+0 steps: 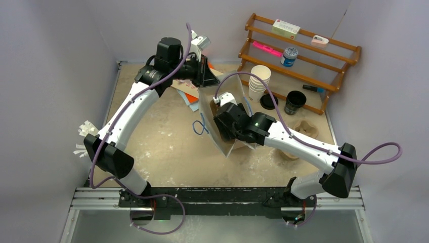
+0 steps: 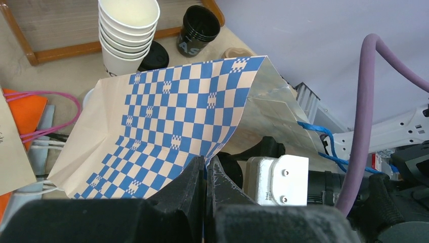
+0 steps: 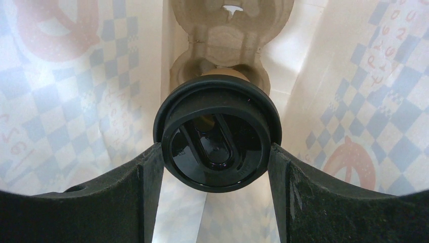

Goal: Pack the takeout coffee

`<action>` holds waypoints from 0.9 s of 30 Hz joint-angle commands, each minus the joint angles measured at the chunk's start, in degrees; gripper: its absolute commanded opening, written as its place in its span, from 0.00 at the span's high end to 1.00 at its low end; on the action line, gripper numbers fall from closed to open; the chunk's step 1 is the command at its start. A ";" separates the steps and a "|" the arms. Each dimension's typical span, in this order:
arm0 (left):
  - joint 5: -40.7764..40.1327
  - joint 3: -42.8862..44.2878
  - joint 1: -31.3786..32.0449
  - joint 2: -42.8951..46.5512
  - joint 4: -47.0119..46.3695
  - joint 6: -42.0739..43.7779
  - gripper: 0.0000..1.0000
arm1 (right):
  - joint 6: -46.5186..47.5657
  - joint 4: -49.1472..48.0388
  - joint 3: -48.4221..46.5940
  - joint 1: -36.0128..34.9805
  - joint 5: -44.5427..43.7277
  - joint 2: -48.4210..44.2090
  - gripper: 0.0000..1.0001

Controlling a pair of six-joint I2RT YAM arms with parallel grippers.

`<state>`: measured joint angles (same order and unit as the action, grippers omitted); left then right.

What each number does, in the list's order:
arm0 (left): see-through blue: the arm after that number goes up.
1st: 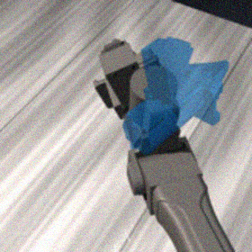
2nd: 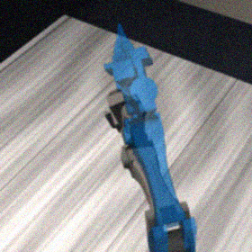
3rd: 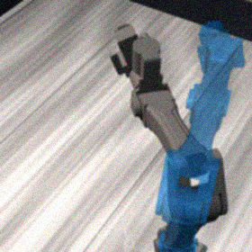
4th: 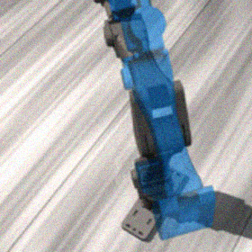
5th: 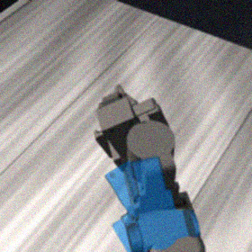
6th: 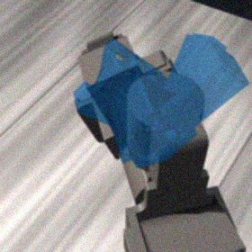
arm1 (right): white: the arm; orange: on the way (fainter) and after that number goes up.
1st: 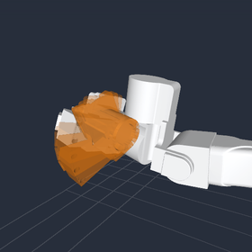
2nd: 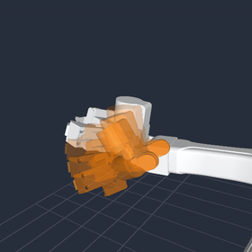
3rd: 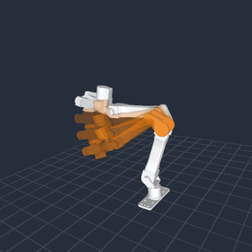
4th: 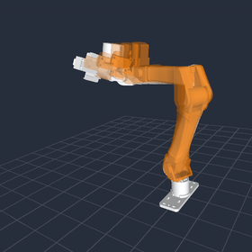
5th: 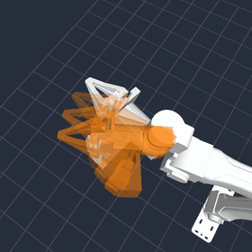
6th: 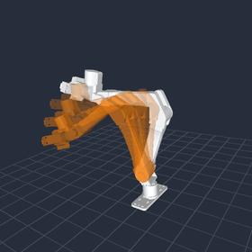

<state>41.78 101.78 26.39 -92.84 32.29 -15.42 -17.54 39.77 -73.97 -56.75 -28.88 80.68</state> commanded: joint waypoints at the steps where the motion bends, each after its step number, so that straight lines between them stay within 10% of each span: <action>1: 1.83 1.63 0.06 0.02 -2.20 0.33 1.00 | 0.31 -2.77 -0.51 1.06 -0.44 0.16 0.69; 27: 3.65 0.43 0.06 -0.21 -2.69 0.13 1.00 | 3.30 -12.86 -0.29 3.07 0.49 3.37 0.69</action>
<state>43.09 101.78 26.39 -92.92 32.23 -15.44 -15.22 30.39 -73.93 -54.06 -28.51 84.42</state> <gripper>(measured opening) 0.021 0.713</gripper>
